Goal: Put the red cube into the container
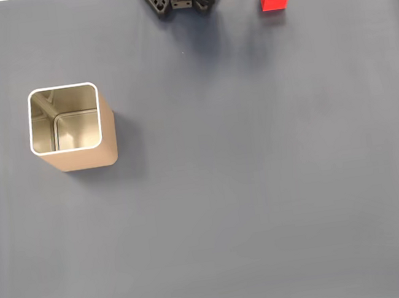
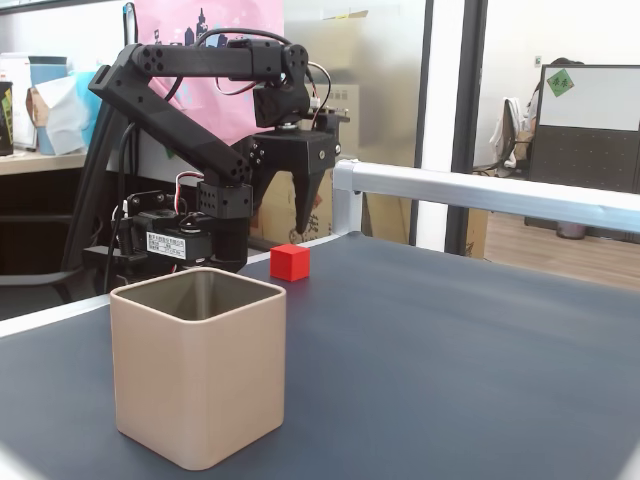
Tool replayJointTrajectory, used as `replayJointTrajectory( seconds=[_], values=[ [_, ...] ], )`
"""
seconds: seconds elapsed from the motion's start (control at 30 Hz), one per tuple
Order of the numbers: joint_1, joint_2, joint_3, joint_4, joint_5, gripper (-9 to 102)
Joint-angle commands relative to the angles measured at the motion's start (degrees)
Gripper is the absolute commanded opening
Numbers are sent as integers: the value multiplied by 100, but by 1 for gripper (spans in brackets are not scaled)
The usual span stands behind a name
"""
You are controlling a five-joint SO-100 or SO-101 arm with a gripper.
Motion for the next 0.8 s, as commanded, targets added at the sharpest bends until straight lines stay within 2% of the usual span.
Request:
replayJointTrajectory(
  seconds=[0.0, 0.43, 0.77],
  values=[
    [-149, 70, 97, -229, 193, 34],
    [-387, -53, 844, -1239, 536, 34],
    [-431, -185, 1011, -1600, 642, 34]
  ],
)
